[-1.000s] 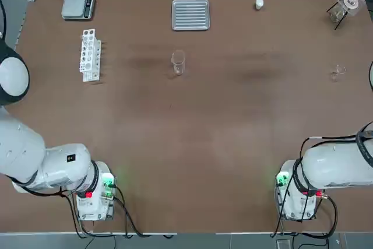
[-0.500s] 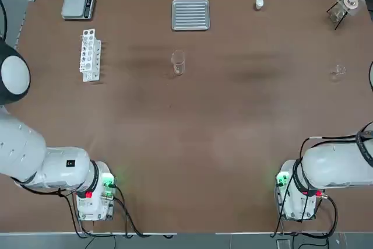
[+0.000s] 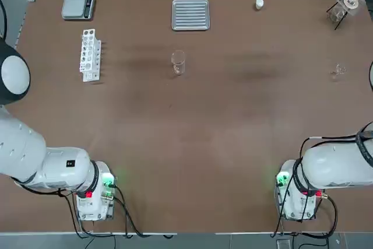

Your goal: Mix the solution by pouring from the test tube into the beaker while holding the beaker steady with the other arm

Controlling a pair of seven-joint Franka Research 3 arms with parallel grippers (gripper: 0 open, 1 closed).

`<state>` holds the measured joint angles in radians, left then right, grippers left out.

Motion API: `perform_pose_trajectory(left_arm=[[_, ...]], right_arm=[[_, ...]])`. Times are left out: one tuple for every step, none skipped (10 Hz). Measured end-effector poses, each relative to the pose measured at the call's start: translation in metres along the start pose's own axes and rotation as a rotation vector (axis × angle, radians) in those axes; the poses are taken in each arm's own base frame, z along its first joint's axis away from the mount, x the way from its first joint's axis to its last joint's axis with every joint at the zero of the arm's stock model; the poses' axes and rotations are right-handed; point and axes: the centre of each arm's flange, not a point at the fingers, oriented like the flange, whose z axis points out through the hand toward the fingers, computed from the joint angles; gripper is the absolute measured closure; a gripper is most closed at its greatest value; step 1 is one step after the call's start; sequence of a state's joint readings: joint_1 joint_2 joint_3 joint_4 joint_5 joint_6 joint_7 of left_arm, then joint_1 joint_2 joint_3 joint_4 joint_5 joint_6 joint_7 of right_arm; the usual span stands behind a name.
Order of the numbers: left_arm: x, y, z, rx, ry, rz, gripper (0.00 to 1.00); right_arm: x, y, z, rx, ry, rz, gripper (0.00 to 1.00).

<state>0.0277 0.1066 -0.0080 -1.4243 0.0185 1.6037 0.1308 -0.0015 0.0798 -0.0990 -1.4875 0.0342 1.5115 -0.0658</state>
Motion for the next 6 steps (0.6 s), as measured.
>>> perform_pose_trajectory(left_arm=[[-0.0002, -0.0014, 0.0000, 0.000, 0.000, -0.002, 0.00], [-0.0003, -0.0023, 0.0000, 0.001, 0.000, -0.004, 0.00], [-0.0003, -0.0022, 0.0000, 0.001, 0.000, -0.004, 0.00], [-0.0003, -0.0021, 0.0000, 0.001, 0.000, -0.004, 0.00], [-0.0002, -0.0017, 0.0001, 0.000, 0.000, -0.003, 0.00], [-0.0002, -0.0015, 0.0002, 0.000, -0.001, -0.003, 0.00]], right_arm=[[-0.0002, 0.0009, -0.0003, 0.000, 0.001, 0.002, 0.00], [-0.0006, 0.0033, -0.0007, -0.001, 0.001, 0.006, 0.00], [-0.0009, 0.0054, -0.0011, -0.001, 0.002, 0.010, 0.00], [-0.0011, 0.0065, -0.0014, -0.001, 0.002, 0.012, 0.00], [-0.0012, 0.0068, -0.0015, -0.001, 0.003, 0.012, 0.00], [-0.0013, 0.0069, -0.0016, -0.001, 0.003, 0.012, 0.00]])
